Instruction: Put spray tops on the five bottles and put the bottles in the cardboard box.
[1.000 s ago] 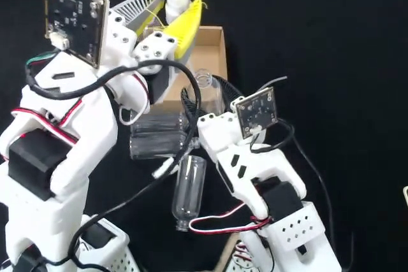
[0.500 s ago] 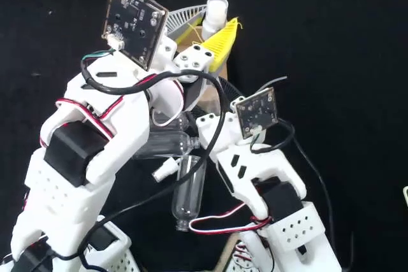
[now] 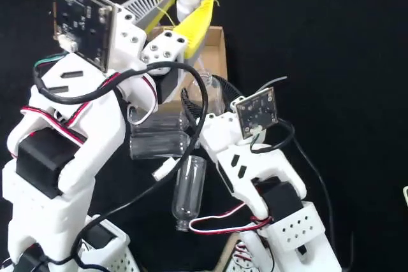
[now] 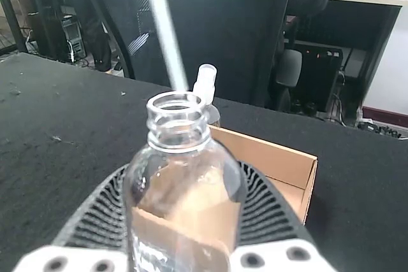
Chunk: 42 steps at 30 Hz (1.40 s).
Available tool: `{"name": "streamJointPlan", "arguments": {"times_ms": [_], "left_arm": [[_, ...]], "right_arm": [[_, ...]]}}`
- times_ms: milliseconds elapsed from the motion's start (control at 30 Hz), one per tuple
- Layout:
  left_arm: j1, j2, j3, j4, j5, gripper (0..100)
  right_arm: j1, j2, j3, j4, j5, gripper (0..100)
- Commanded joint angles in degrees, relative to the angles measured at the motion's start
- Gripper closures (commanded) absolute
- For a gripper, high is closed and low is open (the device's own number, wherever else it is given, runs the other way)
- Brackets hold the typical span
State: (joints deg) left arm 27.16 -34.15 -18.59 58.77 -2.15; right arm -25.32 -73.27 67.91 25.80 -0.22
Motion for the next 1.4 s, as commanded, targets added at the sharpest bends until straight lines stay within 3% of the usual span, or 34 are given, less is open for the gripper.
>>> {"name": "streamJointPlan", "arguments": {"times_ms": [0, 233, 433, 567, 733, 1100, 1367], "left_arm": [[-0.7, -0.2, -1.4, 1.2, 0.1, 97], [-0.6, -0.2, 5.7, 0.8, 0.2, 97], [-0.6, -0.9, 16.3, -7.9, 0.2, 97], [1.6, -0.9, 19.8, -5.9, 0.2, 95], [2.5, -1.0, 19.8, -0.6, 0.3, 85], [0.0, -9.8, 17.7, 1.9, -0.4, 85], [-7.3, -6.5, 18.3, -2.3, 0.2, 85]], "right_arm": [[-0.3, -1.3, -0.9, -1.8, 0.1, 98.8], [-0.4, -1.3, -0.9, -1.8, 0.1, 98.8], [-0.3, -1.3, -0.9, -1.7, 0.1, 98.8], [-0.3, -1.3, -0.9, -1.7, 0.1, 98.8], [-0.3, -1.3, -0.9, -1.7, 0.1, 98.8], [-0.3, -1.3, -0.5, -1.3, -0.1, 98.8], [-0.3, -1.4, -0.6, 0.4, 0.0, 98.8]]}}
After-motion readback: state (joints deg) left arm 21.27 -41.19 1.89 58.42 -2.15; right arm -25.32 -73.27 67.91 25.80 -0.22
